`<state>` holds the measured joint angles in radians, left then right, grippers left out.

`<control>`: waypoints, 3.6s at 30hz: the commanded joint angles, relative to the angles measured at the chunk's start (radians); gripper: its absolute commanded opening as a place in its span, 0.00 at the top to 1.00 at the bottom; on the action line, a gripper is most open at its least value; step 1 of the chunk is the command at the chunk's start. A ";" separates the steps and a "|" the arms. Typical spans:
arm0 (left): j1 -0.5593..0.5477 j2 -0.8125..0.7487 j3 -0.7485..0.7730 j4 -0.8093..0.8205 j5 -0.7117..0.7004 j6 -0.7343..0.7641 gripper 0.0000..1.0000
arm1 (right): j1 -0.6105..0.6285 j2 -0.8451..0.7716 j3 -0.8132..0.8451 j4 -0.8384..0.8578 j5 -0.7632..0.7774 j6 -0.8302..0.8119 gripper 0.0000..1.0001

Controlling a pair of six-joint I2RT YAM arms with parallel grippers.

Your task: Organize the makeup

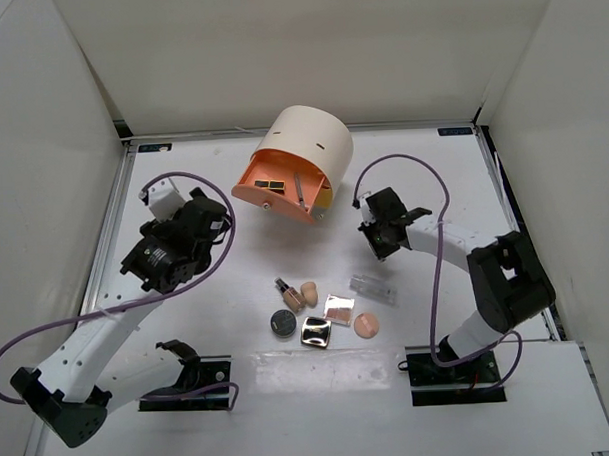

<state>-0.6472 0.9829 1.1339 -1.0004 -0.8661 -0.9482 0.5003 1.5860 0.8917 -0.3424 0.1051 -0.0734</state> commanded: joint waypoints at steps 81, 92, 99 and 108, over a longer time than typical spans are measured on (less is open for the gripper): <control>0.219 0.446 0.028 0.878 0.812 0.562 0.14 | -0.169 0.509 1.139 0.082 -0.858 -0.132 0.05; 0.236 0.701 0.296 0.853 0.820 0.575 0.08 | -0.171 0.506 1.139 0.085 -0.869 -0.098 0.07; 0.236 0.683 0.242 0.828 0.858 0.679 0.06 | -0.181 0.509 1.148 0.085 -0.809 -0.063 0.08; 0.265 0.560 -0.040 0.988 1.115 0.922 0.03 | -0.206 0.519 1.173 0.085 -0.789 -0.042 0.08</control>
<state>-0.3916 1.5829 1.0943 -0.0956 0.1356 -0.1329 0.3084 2.1029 2.0457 -0.2428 -0.6998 -0.1349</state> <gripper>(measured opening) 0.974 0.921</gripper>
